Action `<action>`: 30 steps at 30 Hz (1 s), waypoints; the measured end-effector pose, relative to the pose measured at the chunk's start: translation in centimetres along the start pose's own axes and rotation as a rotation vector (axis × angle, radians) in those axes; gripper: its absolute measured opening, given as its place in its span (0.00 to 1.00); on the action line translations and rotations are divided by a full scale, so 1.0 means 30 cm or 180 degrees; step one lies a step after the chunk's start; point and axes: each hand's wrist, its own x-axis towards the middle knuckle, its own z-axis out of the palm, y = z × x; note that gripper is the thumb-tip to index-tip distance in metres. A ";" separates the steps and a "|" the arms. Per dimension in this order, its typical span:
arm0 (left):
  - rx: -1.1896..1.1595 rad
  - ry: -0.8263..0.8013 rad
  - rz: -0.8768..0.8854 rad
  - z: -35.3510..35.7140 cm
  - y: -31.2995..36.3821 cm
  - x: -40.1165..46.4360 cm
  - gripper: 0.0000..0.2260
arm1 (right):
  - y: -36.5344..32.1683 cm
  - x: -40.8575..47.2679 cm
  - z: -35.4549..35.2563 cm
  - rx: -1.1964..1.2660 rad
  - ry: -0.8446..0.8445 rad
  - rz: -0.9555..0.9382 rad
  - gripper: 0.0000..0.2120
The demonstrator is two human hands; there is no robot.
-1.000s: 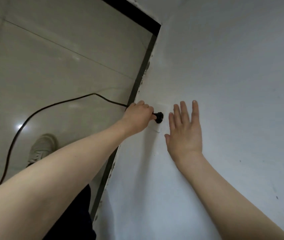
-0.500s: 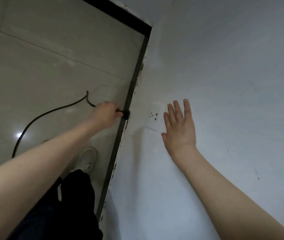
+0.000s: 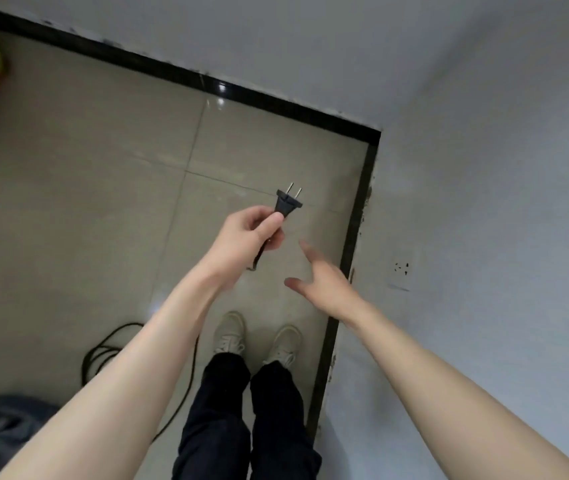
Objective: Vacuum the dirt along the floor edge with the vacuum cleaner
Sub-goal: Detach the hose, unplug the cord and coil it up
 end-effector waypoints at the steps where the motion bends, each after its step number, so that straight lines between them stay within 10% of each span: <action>1: -0.0071 0.0013 0.0028 -0.035 0.051 -0.041 0.06 | -0.057 -0.009 0.019 0.0215 -0.0015 -0.0089 0.37; 9: -0.0998 0.0225 0.0328 -0.288 0.338 -0.280 0.06 | -0.421 -0.086 0.152 0.0795 -0.0106 -0.0817 0.12; 18: -0.1535 0.1882 0.0070 -0.559 0.352 -0.459 0.09 | -0.531 -0.226 -0.009 0.1140 0.0635 -0.1131 0.06; 22: -0.0323 0.2359 -0.0534 -0.553 0.248 -0.614 0.08 | -0.631 -0.345 -0.093 0.0397 0.0532 -0.1821 0.08; 26: 0.1527 0.1730 0.0325 -0.475 0.222 -0.751 0.27 | -0.745 -0.452 -0.113 -0.0206 0.0143 -0.2381 0.09; 30: 0.1524 0.1504 0.0548 -0.412 0.204 -0.824 0.07 | -0.839 -0.530 -0.100 -0.0405 0.0089 -0.2690 0.09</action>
